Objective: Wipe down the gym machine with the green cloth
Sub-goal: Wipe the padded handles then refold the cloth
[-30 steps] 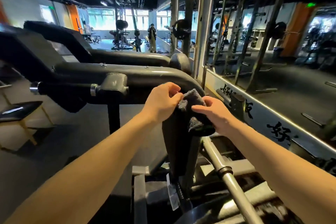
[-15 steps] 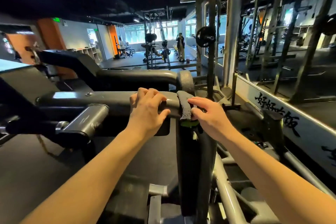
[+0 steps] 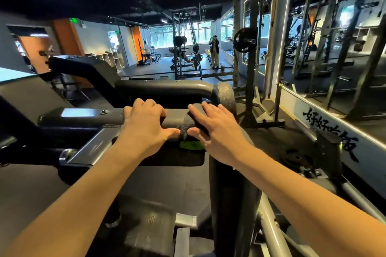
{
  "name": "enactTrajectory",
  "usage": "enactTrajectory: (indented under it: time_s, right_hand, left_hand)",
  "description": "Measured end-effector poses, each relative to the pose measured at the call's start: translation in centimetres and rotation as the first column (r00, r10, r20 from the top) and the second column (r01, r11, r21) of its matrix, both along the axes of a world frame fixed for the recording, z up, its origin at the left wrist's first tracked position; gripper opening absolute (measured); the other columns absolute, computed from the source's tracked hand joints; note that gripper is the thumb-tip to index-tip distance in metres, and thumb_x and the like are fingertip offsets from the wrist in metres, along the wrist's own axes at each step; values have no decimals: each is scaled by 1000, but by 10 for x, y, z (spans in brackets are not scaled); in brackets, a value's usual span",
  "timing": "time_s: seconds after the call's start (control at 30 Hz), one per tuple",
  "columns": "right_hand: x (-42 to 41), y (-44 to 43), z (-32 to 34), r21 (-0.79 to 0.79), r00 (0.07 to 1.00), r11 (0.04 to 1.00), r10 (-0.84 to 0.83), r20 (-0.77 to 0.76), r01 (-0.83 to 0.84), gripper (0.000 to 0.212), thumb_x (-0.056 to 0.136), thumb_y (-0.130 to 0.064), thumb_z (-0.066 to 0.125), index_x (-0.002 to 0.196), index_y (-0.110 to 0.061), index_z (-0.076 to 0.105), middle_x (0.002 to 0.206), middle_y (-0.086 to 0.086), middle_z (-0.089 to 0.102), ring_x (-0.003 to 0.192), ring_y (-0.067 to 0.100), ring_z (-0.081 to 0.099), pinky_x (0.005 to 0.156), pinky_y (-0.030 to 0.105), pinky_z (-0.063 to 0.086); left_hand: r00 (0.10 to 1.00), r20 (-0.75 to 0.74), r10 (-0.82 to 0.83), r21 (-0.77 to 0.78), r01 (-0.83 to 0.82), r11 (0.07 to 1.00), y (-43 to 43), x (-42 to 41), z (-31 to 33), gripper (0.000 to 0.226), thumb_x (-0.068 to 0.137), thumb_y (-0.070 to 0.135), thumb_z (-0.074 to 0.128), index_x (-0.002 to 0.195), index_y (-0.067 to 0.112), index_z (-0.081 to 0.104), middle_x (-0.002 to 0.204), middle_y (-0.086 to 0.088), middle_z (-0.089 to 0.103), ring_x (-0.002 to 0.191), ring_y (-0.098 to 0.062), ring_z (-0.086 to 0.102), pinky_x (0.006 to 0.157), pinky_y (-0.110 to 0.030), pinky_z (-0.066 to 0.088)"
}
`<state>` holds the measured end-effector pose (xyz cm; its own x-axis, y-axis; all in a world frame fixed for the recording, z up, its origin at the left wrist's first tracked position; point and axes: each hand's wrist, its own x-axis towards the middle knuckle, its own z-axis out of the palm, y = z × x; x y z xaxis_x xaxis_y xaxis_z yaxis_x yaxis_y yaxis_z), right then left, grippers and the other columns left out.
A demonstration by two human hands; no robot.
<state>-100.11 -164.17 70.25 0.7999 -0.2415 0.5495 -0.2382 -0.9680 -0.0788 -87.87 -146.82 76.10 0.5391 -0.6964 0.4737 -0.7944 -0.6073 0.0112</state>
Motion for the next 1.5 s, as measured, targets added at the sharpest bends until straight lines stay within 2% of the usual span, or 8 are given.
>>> enactTrajectory:
  time_s: [0.23,0.37,0.5,0.63,0.8,0.97,1.27,1.5]
  right_hand:
    - [-53,-26,-10,354,996,935,-3,86,-27,50,107,-41,28,151,-24,47,159,-8,38,145,1,21,125,27,7]
    - [-58,-28,-18,504,992,864,-64,108,1,51,109,-43,30,156,-23,38,156,-3,46,145,17,40,119,28,25]
    - [-30,-25,-4,346,1000,938,-19,-3,19,62,103,-64,26,160,-39,22,161,1,38,148,25,34,120,43,28]
    - [-13,-16,8,140,996,989,62,-64,-52,68,101,-67,34,161,-39,19,162,5,36,149,25,31,120,39,24]
    - [-27,-8,-21,-76,968,987,152,201,-140,55,97,-33,56,150,-20,50,156,3,46,147,21,37,121,40,31]
    - [7,14,-23,-169,931,982,134,338,-80,45,89,-17,72,134,-17,65,141,9,61,136,25,53,117,43,38]
    - [8,34,-3,18,914,999,25,404,-35,36,84,-18,81,119,-14,75,122,6,73,116,23,69,107,34,46]
    - [40,86,7,177,853,984,-106,511,16,23,81,-5,80,103,-8,74,101,10,75,95,30,69,92,45,57]
  left_hand:
    - [999,-38,3,4,-3,1000,-2,-2,2,67,79,73,66,128,27,61,127,3,53,122,-21,43,105,-44,34]
    - [999,-32,15,0,-15,1000,-2,-4,0,67,79,72,66,127,26,61,128,3,54,123,-21,43,106,-43,35]
    - [999,-48,20,7,-20,1000,0,-4,1,67,79,73,66,127,26,61,126,3,54,121,-20,44,104,-42,35]
    - [999,-27,40,59,-38,997,-1,-10,6,66,83,71,64,132,26,60,129,2,53,123,-22,43,105,-43,36]
    - [999,8,46,177,-46,983,14,-8,13,56,98,47,61,150,31,45,147,4,48,135,-22,39,111,-44,30]
    - [983,41,180,165,-184,969,31,1,25,47,97,52,61,134,24,59,129,0,59,125,-23,47,106,-43,37]
    - [981,-63,183,133,-173,976,44,23,35,42,90,56,67,114,22,69,115,-3,64,114,-25,54,98,-43,47]
    - [991,-62,117,135,-108,985,48,37,37,47,90,55,69,121,19,67,121,-6,63,118,-28,54,98,-43,47]
